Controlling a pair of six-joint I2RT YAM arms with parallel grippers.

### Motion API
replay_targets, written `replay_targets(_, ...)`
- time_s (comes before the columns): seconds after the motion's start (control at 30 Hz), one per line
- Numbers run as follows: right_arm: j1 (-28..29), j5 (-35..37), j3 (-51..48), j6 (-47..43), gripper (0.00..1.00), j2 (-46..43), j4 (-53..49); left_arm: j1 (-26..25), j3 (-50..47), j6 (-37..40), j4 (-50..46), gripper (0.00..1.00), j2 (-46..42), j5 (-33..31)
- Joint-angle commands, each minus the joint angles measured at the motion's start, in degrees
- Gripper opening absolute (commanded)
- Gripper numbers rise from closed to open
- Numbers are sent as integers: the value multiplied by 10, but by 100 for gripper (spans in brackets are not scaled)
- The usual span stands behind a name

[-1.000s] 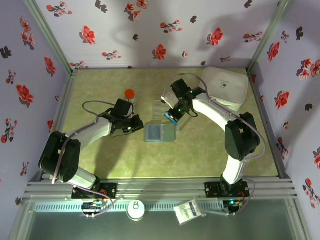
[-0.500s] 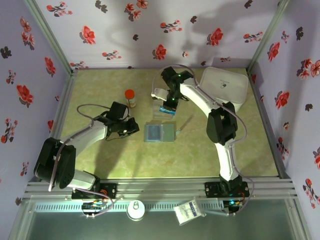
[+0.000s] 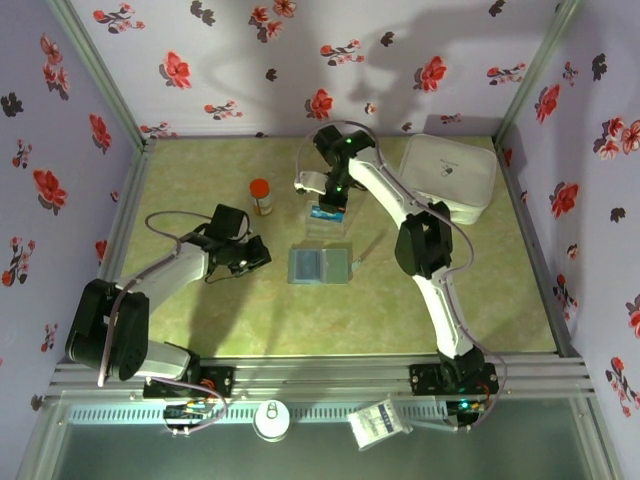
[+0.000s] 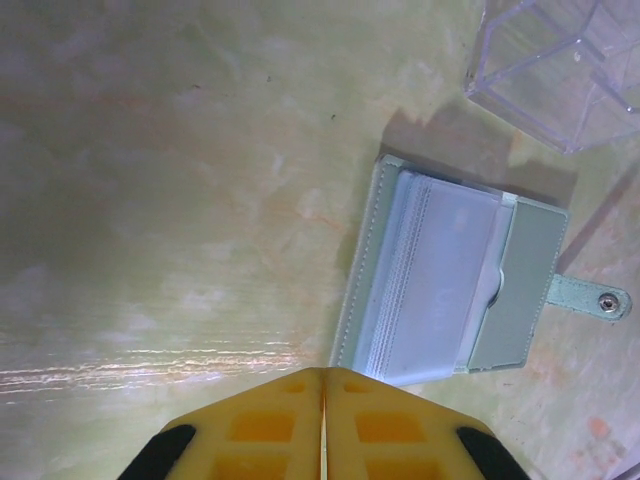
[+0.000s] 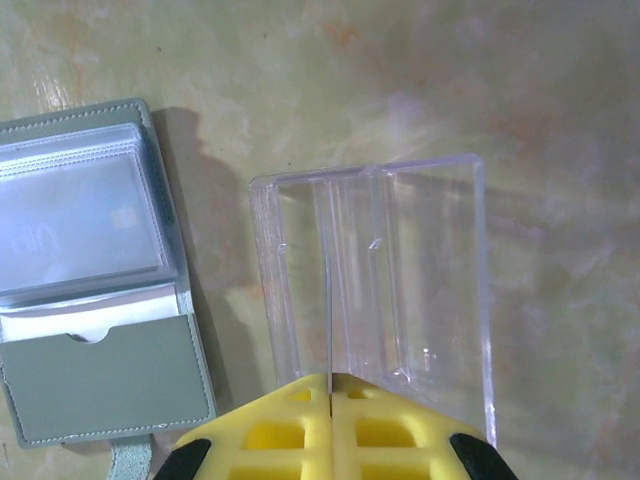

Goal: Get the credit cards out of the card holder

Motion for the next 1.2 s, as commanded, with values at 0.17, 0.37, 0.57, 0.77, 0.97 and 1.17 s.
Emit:
replay_targets(0.17, 3, -32, 20, -28, 0, 34, -57, 18, -2, 23, -18, 9, -2, 11)
replay_targets(0.37, 5, -51, 19, -34, 0, 52, -71, 22, -3, 24, -18, 9, 0, 13)
replay_targets(0.57, 5, -62, 17, -41, 0, 67, -75, 25, -5, 22, -16, 9, 4, 12)
replay_targets(0.77, 5, -78, 16, -44, 8, 75, -77, 26, 1, 21, -15, 9, 11, 14)
replay_targets(0.97, 5, -70, 18, -40, 21, 72, -78, 26, 9, 22, -15, 10, 21, 16)
replay_targets(1.17, 2, -55, 13, -21, 25, 43, -55, 26, 23, 21, -13, 10, 36, 20)
